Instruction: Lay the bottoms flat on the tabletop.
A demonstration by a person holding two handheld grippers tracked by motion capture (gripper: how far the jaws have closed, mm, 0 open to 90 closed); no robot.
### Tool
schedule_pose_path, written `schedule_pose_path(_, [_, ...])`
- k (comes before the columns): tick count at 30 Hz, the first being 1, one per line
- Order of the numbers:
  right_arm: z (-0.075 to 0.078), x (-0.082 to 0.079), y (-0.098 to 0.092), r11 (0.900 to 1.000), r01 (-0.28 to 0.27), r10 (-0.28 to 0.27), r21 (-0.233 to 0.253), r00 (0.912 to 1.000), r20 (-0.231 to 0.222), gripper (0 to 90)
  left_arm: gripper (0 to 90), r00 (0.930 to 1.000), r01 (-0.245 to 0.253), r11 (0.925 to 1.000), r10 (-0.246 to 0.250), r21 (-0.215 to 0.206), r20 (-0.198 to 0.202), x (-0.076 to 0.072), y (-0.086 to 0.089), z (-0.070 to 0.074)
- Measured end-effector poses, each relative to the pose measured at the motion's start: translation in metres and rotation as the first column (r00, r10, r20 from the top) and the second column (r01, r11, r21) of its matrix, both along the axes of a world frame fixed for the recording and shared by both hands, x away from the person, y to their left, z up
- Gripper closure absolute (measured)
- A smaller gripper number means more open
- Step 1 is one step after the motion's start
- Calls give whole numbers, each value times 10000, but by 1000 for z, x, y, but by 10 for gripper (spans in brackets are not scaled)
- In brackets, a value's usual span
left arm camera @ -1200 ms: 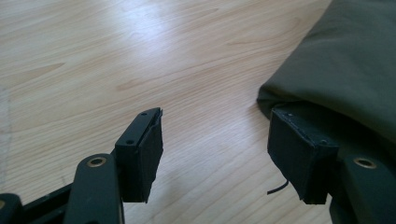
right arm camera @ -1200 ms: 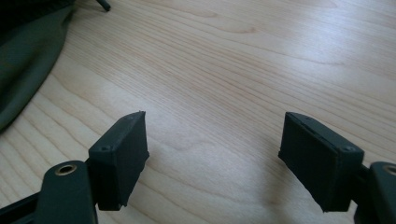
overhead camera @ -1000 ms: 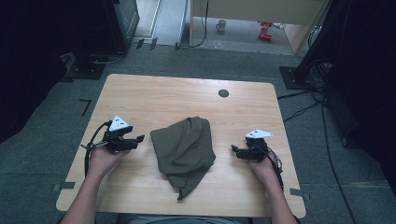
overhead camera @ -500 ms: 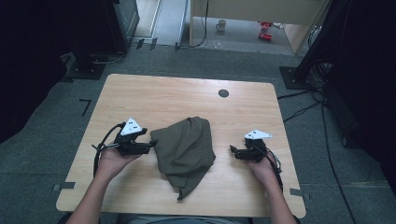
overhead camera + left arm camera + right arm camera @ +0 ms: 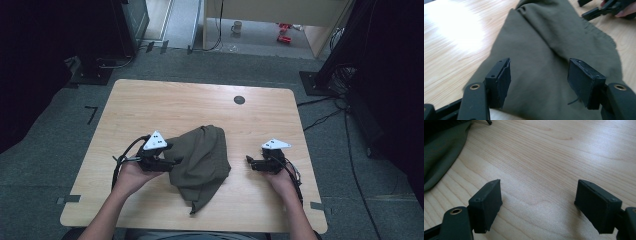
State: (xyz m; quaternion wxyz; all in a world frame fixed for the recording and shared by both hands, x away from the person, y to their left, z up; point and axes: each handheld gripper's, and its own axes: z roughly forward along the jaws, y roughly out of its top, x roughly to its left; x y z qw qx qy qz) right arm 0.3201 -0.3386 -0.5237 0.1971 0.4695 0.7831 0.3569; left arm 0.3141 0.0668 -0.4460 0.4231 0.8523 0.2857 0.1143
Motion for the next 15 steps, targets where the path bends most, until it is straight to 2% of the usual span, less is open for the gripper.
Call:
schedule_pose_path(4, [0,0,0,10000,0,0,-1,10000,0,209,355,9997,245,9997,-245,0,28,-4,-9,0])
schedule_pose_path(11, [0,0,0,10000,11,-11,7,10000,-8,209,361,9982,526,9980,-535,-342,-271,-6,-19,-2])
schedule_pose_path(15, [0,0,0,10000,12,-12,8,10000,-10,209,361,9976,636,9976,-643,-284,-246,-7,-29,-5])
